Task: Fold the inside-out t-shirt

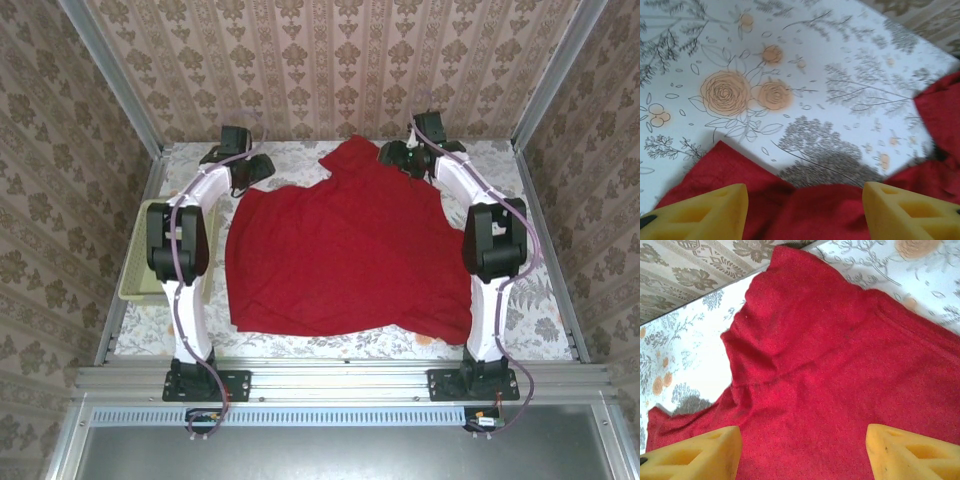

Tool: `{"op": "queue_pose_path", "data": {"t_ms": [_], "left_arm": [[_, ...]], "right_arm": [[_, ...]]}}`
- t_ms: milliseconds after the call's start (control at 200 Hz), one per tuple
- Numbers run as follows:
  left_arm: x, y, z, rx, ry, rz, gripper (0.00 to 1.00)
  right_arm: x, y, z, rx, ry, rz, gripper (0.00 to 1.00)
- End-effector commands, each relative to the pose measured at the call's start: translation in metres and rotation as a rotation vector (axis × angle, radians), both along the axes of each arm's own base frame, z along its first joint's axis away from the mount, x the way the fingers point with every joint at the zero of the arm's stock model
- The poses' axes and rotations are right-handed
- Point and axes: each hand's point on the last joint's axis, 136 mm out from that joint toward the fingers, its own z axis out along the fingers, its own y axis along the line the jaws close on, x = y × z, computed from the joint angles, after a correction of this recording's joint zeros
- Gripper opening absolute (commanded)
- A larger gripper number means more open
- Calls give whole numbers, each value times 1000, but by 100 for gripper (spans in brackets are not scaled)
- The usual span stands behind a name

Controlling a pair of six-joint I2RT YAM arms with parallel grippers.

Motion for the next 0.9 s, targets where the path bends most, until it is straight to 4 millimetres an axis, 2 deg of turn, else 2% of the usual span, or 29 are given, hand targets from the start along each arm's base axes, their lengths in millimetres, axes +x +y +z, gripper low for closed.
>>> {"op": "queue_pose_path", "data": {"t_ms": [0, 220, 305, 410, 600, 790, 895], "left_arm": [[8, -11, -4, -47, 25, -29, 63], [19, -13, -43, -77, 95, -22, 60], [19, -7, -56, -65, 121, -3, 59], [19, 4, -68, -52, 143, 33, 59], [16, 32, -75, -18, 158, 115, 59], [20, 55, -74, -3, 152, 181, 59], [27, 58, -68, -19, 130, 184, 58]], "right_arm": [[14, 10, -10, 23, 17, 55, 68], [37, 9, -48, 38, 76, 26, 68], [35, 3, -70, 35, 147, -7, 68], [34, -22, -95, 28, 219, -108, 67], [16, -86, -127, 2, 327, -333, 67], [-7, -130, -140, -13, 376, -477, 66], [-4, -132, -133, 26, 325, -453, 66]]}}
